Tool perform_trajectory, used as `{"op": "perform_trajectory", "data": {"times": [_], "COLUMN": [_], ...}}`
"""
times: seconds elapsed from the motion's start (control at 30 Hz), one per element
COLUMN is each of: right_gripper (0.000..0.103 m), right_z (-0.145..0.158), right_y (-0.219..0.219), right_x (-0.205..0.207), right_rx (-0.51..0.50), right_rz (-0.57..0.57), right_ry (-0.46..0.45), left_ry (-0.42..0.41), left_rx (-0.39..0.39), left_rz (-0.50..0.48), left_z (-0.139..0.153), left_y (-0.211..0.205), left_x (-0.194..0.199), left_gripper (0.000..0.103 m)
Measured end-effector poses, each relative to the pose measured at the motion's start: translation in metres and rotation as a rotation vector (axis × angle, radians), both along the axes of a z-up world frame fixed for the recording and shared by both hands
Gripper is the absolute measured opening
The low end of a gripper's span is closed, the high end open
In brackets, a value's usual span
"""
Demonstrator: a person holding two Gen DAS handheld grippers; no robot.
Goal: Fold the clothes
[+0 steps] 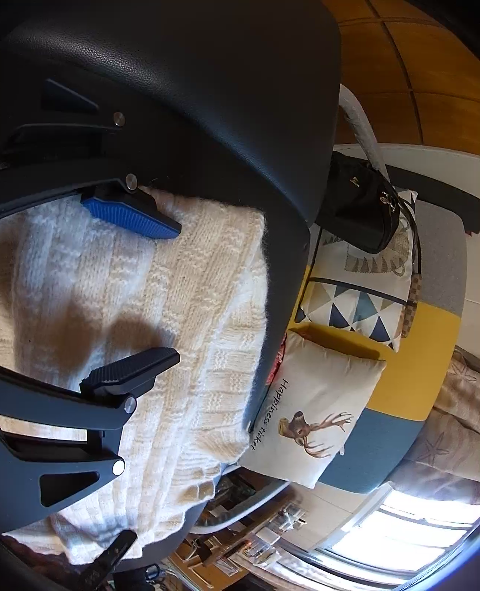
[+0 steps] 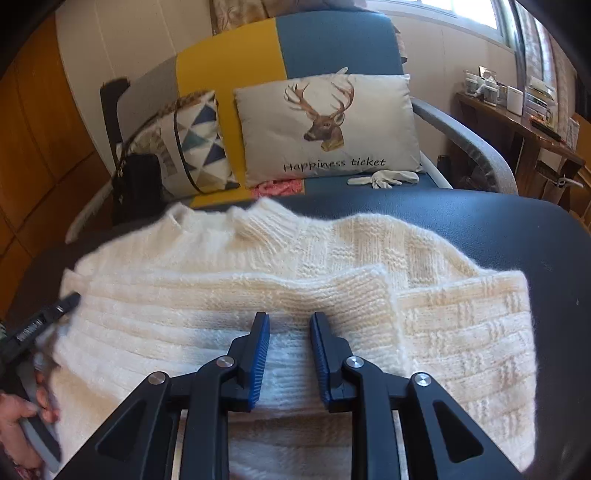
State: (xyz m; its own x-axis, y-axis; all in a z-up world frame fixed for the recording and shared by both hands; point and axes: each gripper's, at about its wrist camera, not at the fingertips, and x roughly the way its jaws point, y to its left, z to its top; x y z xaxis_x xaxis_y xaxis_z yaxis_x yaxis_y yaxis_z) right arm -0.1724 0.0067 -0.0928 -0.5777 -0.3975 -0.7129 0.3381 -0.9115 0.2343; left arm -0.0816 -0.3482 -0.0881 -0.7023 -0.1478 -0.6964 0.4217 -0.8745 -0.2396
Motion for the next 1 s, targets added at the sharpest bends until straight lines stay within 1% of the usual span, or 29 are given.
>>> {"op": "perform_trajectory", "data": {"times": [0.03,0.07,0.17,0.23,0.3,0.37,0.47,0.5,0.67,0.73,0.83,0.87,0.9,0.93,1.0], "right_gripper": [0.024,0.024,0.024,0.024,0.024,0.024,0.023,0.023,0.023,0.023,0.025,0.025,0.025,0.025,0.025], "right_z": [0.005,0.009,0.012,0.007,0.001,-0.005,-0.015,-0.019,-0.023,-0.018,0.005,0.012,0.02,0.025,0.023], "right_y": [-0.001,-0.005,-0.022,-0.029,-0.028,-0.024,-0.018,-0.015,-0.006,-0.002,0.009,0.009,0.007,0.002,-0.016], "right_x": [0.007,0.015,0.029,0.031,0.031,0.032,0.037,0.04,0.041,0.037,0.033,0.03,0.027,0.02,0.001], "right_rx": [-0.025,-0.021,0.049,0.076,0.077,0.079,0.106,0.109,0.047,0.022,-0.084,-0.097,-0.105,-0.089,-0.039], "right_rz": [0.011,0.035,0.094,0.104,0.088,0.071,0.054,0.051,0.022,0.036,0.025,0.025,0.026,0.031,0.051], "right_ry": [0.014,0.022,0.04,0.022,-0.015,-0.038,-0.047,-0.045,-0.049,-0.075,-0.052,-0.029,-0.003,0.005,-0.016], "left_ry": [0.012,0.027,0.077,0.047,0.006,-0.032,-0.09,-0.091,-0.083,-0.079,-0.079,-0.081,-0.082,-0.082,-0.079], "left_rx": [0.005,-0.002,-0.066,-0.112,-0.149,-0.176,-0.152,-0.144,-0.131,-0.125,-0.127,-0.132,-0.136,-0.136,-0.13], "left_rz": [-0.004,-0.012,-0.053,-0.112,-0.162,-0.168,-0.154,-0.154,-0.155,-0.155,-0.154,-0.154,-0.153,-0.153,-0.153], "left_z": [0.003,0.006,0.016,0.014,0.01,0.006,-0.004,-0.006,-0.01,-0.012,-0.014,-0.014,-0.014,-0.015,-0.015], "left_y": [0.0,0.001,0.015,0.027,0.036,0.039,0.034,0.032,0.03,0.029,0.03,0.031,0.032,0.032,0.031], "left_x": [0.002,0.005,0.016,0.014,0.011,0.007,-0.002,-0.003,-0.001,-0.001,-0.002,-0.003,-0.003,-0.003,-0.003], "left_gripper": [0.065,0.065,0.065,0.065,0.065,0.065,0.065,0.066,0.068,0.069,0.07,0.07,0.07,0.07,0.07]}}
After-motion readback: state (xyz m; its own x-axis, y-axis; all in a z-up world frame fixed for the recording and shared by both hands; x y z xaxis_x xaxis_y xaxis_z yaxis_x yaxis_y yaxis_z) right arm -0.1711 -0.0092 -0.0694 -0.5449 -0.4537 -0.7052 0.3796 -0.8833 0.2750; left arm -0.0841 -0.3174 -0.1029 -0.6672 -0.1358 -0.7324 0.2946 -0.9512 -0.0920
